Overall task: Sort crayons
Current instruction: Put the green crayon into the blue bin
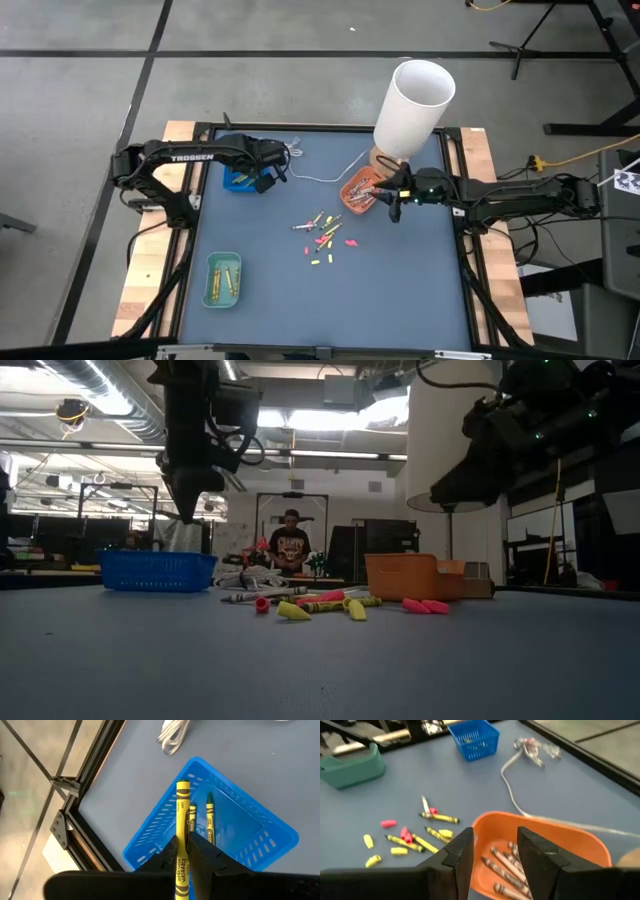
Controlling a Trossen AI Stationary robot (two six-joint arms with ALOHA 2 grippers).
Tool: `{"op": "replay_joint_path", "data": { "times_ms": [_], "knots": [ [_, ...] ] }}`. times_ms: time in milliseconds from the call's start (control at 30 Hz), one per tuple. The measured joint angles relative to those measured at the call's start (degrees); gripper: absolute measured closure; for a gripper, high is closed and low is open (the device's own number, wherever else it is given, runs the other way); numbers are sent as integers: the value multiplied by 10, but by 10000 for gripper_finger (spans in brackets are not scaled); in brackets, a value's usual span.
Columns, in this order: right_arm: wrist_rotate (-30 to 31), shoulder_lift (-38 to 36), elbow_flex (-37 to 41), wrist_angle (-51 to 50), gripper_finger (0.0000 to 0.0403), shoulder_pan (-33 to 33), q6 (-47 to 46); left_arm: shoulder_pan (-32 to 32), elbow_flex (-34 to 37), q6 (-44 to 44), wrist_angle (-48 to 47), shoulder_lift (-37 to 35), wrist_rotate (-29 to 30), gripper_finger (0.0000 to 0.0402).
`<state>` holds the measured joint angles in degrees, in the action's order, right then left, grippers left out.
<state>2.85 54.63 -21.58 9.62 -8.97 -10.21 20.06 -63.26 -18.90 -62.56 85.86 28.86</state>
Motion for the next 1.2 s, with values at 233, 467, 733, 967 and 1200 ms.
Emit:
{"op": "replay_joint_path", "data": {
  "times_ms": [233, 467, 733, 967, 1200],
  "knots": [
    [-26, 0, 0, 68, 254, 0, 0, 2, 0, 0, 2, 0, 0, 344],
    [-49, 18, 0, 170, 254, 0, 2, 1, 0, -1, 27, 0, 0, 331],
    [-96, 111, 0, 273, 254, 19, 10, 1, 0, -1, 53, 0, 0, 330],
    [-73, 200, -18, 309, 254, 98, 81, 1, 0, -1, 55, 0, 0, 332],
    [20, 280, -75, 250, 254, 152, 116, 1, 0, -1, 57, 0, 0, 333]
  ]
}}
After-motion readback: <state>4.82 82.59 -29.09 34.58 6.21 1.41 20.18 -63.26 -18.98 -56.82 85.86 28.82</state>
